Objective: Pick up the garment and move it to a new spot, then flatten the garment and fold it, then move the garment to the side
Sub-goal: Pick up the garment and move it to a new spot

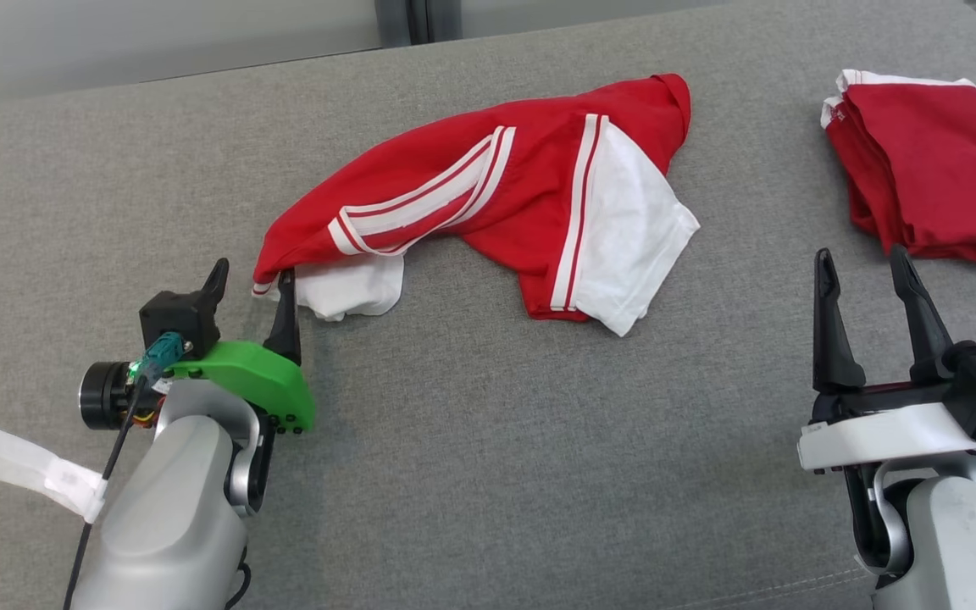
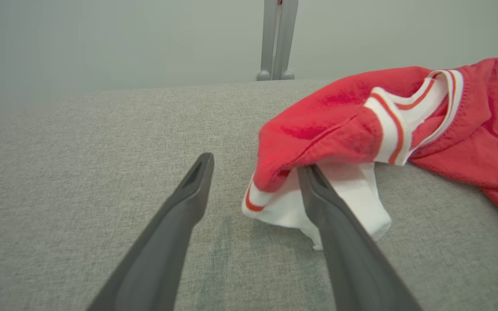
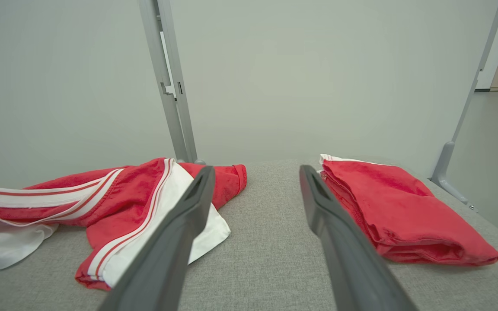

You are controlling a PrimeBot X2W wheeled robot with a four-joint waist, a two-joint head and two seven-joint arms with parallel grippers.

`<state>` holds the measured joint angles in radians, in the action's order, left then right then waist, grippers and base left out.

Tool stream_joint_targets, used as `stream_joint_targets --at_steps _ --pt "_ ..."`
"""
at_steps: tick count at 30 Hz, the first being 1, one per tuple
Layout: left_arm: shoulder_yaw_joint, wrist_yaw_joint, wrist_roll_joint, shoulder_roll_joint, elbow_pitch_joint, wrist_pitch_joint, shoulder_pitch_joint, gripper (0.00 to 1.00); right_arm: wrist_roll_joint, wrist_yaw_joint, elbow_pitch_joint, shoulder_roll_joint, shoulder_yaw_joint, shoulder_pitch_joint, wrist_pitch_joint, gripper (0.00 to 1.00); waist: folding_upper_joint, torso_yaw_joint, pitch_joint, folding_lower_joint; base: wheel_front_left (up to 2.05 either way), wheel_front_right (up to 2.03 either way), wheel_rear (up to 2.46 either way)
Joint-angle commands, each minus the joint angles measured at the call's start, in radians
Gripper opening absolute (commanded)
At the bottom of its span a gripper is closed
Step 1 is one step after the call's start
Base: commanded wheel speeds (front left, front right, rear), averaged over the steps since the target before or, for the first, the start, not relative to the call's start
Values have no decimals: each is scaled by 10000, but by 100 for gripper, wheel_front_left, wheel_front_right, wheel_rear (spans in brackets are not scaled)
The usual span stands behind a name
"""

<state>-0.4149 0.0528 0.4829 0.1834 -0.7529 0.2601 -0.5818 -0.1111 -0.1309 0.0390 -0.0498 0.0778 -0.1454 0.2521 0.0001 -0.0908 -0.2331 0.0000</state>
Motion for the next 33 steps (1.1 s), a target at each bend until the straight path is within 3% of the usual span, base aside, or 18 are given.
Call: stream_joint_targets --at_steps 1,17,24,33 --pt "148 -6 -163 5 340 51 231 100 77 3 34 -17 -9 -15 -18 100 -1 64 124 0 0 0 0" --pt "1680 198 -1606 -603 4164 41 3741 100 277 3 775 -18 -188 837 22 100 -1 306 1774 0 0 0 0" --pt "2065 303 -1682 -936 4729 40 5081 100 -156 2 1141 -17 -456 1285 105 100 -1 489 2336 0 0 0 0" --pt "2219 292 -1814 -1114 4756 41 5398 100 -405 2 1492 -18 -825 1299 131 100 -1 748 2400 0 0 0 0"
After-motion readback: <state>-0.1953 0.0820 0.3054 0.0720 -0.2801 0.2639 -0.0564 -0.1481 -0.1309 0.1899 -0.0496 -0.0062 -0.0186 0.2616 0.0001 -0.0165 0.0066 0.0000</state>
